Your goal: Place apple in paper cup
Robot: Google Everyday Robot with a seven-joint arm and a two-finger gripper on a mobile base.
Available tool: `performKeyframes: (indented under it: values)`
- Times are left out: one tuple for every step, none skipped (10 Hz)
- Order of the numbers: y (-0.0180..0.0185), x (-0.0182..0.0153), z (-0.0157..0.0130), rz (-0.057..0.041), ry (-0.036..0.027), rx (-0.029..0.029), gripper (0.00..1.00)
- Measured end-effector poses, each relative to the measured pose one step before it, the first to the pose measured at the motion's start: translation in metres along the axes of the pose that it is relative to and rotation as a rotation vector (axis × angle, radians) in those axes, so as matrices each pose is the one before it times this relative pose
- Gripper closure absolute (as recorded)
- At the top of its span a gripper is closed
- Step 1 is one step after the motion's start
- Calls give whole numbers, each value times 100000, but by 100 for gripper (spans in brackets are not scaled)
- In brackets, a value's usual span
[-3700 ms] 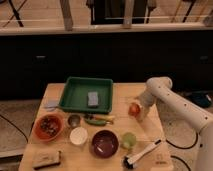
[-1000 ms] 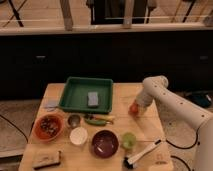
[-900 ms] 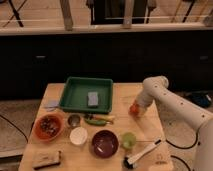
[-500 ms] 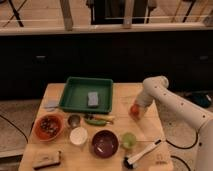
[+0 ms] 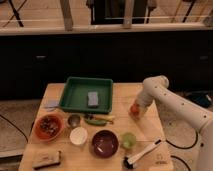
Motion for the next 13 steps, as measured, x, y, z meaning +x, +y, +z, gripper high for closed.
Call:
performKeyframes:
  values:
    - [-14, 59, 141, 265, 152, 383, 97]
    - [-87, -111, 104, -152, 99, 167, 95]
    - [-42, -128, -32, -149, -4, 191, 95]
    - [-35, -12, -127, 51, 165, 160, 95]
    - [-34, 94, 34, 441, 118, 430, 97]
    - [31, 12, 79, 88, 12, 29, 97]
    - [-57, 105, 69, 385, 10, 373, 94]
    - [7, 41, 129, 63, 18, 168, 92]
    - [-27, 65, 30, 172, -12, 51, 90]
    - [24, 74, 30, 140, 5, 162, 91]
    - [-1, 67, 4, 181, 77, 235, 93]
    - [-30, 98, -12, 299, 52, 310, 93]
    - [2, 41, 40, 155, 37, 137, 95]
